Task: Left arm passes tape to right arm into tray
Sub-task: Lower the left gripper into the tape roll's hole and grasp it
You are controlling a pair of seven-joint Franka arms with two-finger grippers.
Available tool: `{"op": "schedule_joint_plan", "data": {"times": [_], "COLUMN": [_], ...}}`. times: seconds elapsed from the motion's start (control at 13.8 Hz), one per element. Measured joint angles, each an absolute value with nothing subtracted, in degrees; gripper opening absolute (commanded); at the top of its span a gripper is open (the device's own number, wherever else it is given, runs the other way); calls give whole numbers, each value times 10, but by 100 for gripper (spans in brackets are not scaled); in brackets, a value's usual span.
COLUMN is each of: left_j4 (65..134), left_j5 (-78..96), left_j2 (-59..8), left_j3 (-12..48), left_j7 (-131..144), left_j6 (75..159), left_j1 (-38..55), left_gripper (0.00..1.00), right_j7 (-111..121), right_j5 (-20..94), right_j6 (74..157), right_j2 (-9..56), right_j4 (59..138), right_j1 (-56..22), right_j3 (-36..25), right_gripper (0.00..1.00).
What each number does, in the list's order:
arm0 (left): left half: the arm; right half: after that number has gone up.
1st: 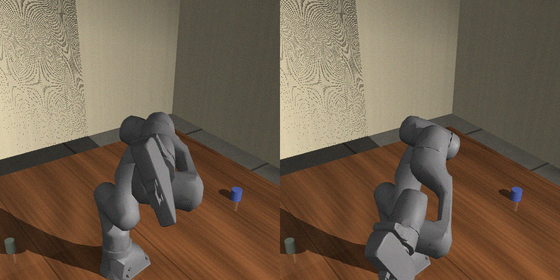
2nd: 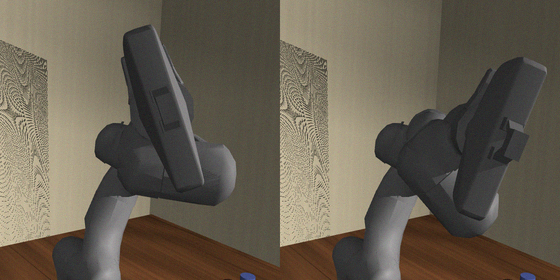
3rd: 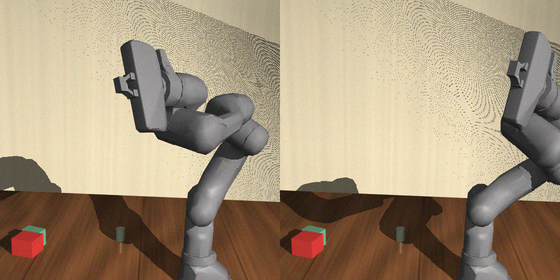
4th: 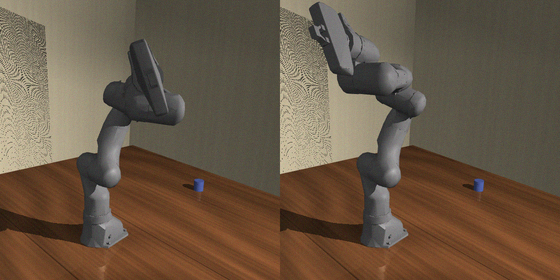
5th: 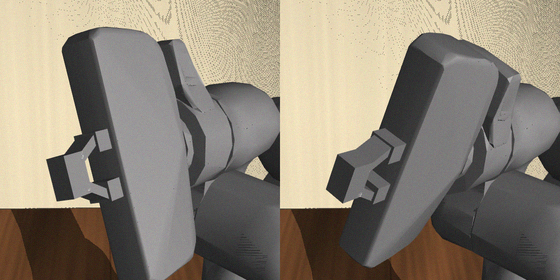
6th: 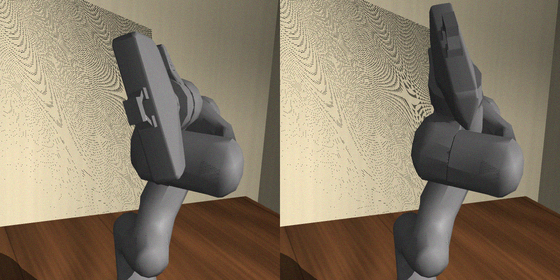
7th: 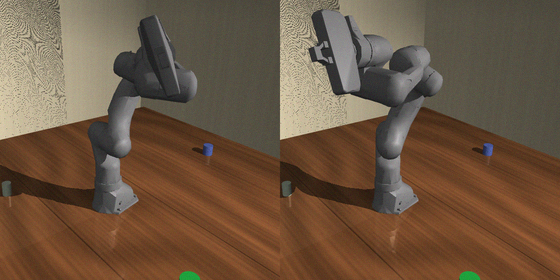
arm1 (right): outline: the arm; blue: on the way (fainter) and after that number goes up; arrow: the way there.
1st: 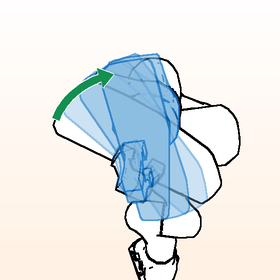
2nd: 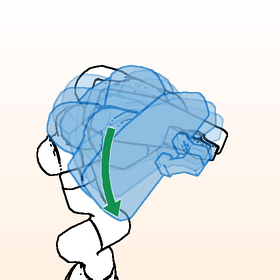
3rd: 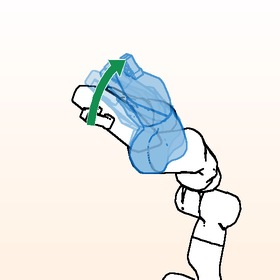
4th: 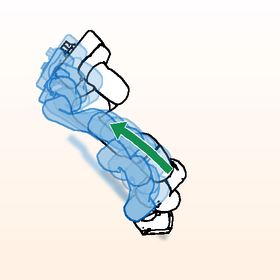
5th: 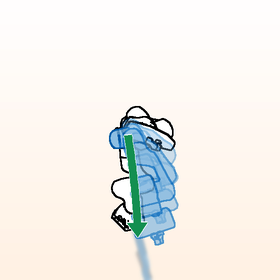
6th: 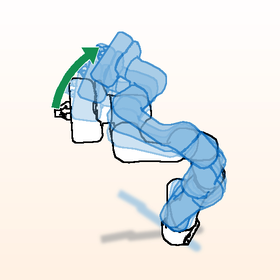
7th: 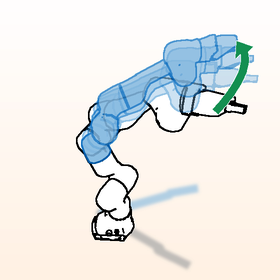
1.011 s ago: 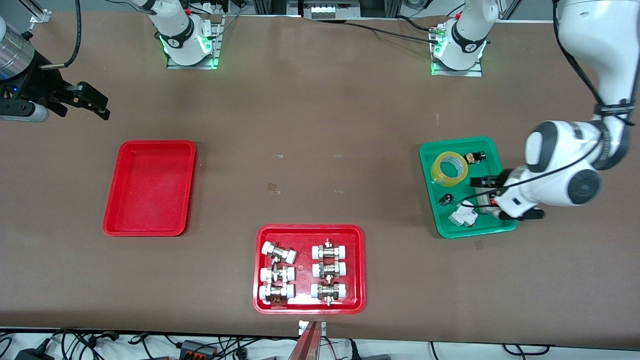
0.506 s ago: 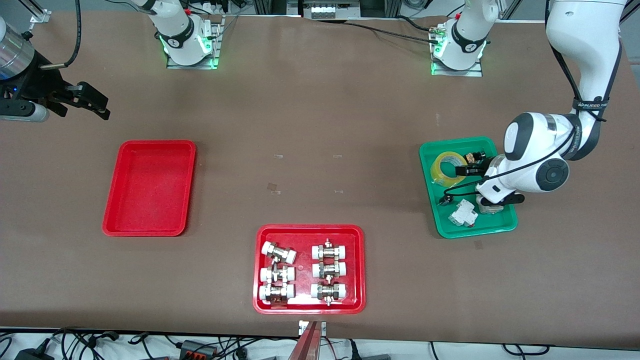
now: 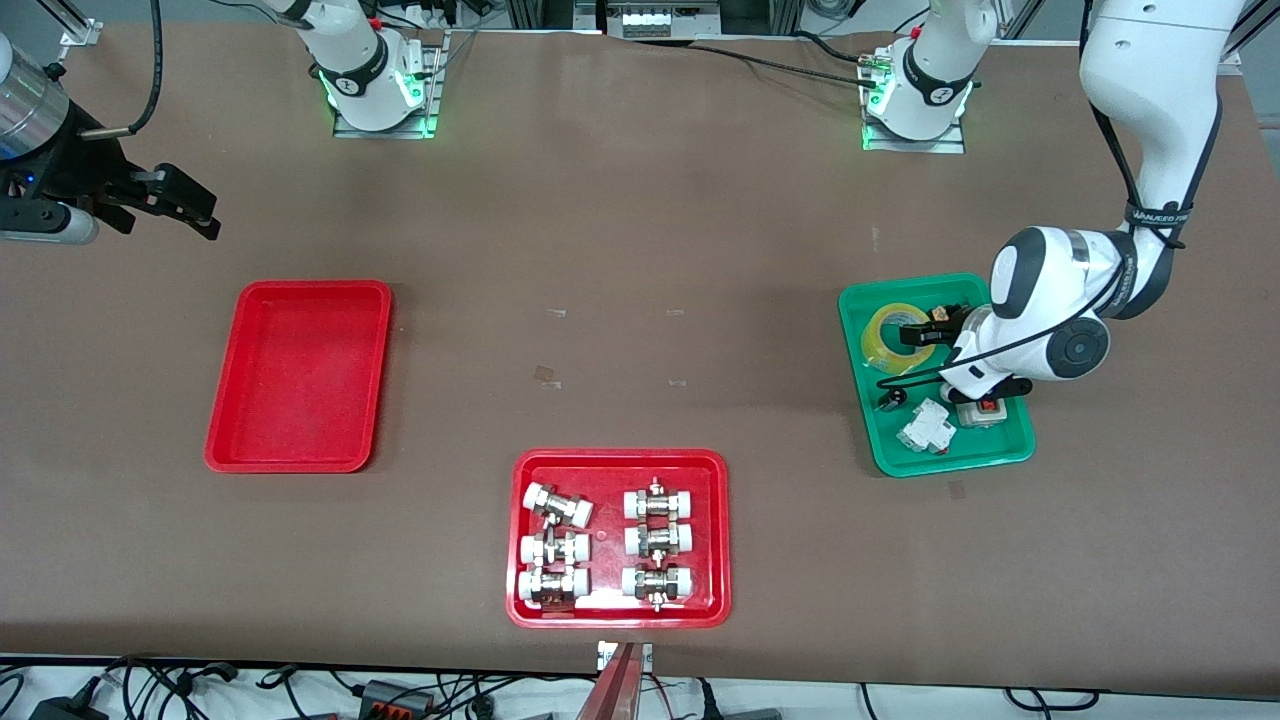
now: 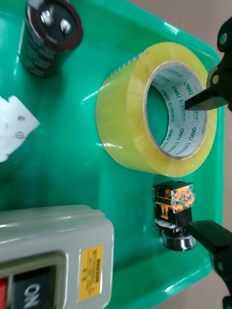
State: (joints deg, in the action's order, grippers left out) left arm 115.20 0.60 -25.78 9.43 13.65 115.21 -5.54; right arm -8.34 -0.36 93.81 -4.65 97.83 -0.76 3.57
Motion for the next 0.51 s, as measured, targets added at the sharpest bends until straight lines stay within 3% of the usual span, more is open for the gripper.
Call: {"op": "schedule_joint_plan", "data": {"times": [0.22, 0.29, 0.43, 0.51], "left_j4": [1156, 1159, 1163, 1164], "left_j5": [6, 6, 6, 6], "left_j2": [-267, -269, -271, -271], "left_j3": [94, 94, 94, 95], "left_j7": [150, 151, 164, 180], "left_j6": [1159, 1164, 1168, 1168], "left_j1": [-55, -55, -55, -55], "left_gripper": [100, 92, 50, 35], "right_j7": [-83, -83, -83, -83], "right_j5": [-4, -4, -4, -4], "right_j6": [938, 938, 938, 937], "right_j2": [-46, -46, -46, -46], "right_j4": [978, 978, 978, 978], "right_j1": [-8, -8, -8, -8], "right_j3": [36, 36, 36, 36], "right_gripper": [100, 100, 100, 100]}}
